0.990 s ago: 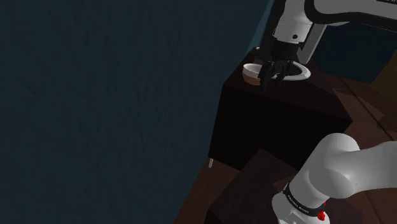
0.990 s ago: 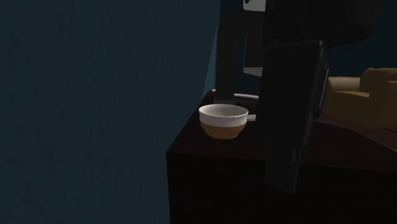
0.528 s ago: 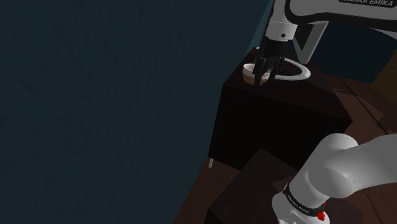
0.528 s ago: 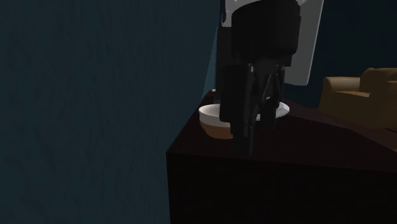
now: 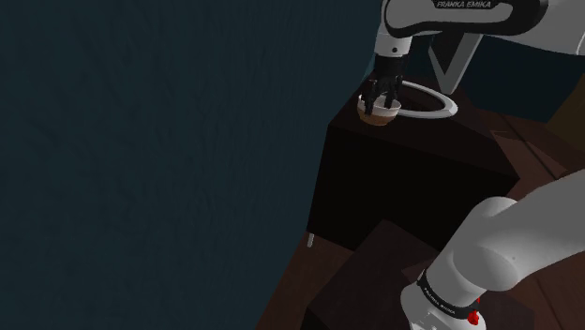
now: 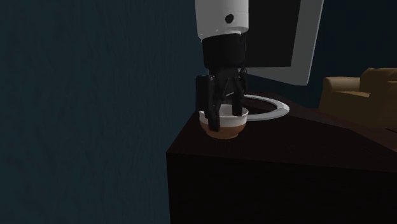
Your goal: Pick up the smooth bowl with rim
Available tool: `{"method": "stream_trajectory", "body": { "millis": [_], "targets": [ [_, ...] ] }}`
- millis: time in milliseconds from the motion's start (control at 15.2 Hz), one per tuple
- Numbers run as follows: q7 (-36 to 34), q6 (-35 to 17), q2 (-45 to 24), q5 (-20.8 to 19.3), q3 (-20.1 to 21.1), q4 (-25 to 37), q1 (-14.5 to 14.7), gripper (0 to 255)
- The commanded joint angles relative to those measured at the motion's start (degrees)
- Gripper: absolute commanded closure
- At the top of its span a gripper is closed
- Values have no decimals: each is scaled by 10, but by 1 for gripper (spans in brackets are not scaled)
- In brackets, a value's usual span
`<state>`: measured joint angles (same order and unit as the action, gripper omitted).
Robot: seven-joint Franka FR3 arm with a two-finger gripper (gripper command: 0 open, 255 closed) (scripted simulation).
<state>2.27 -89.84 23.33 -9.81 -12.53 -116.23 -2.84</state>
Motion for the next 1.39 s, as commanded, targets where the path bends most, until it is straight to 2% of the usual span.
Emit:
{"method": "stream_trajectory", "body": {
  "millis": [0, 528, 1122, 1188, 1320],
  "targets": [
    [15, -8, -42, -8, -11, 32, -3, 0],
    [80, -16, -211, -19, -50, 192, -22, 0],
    [69, -74, -206, -22, -51, 128, -23, 0],
    [69, -73, -207, -22, -51, 130, -23, 255],
    [69, -72, -206, -22, -51, 130, -23, 255]
  ]
}}
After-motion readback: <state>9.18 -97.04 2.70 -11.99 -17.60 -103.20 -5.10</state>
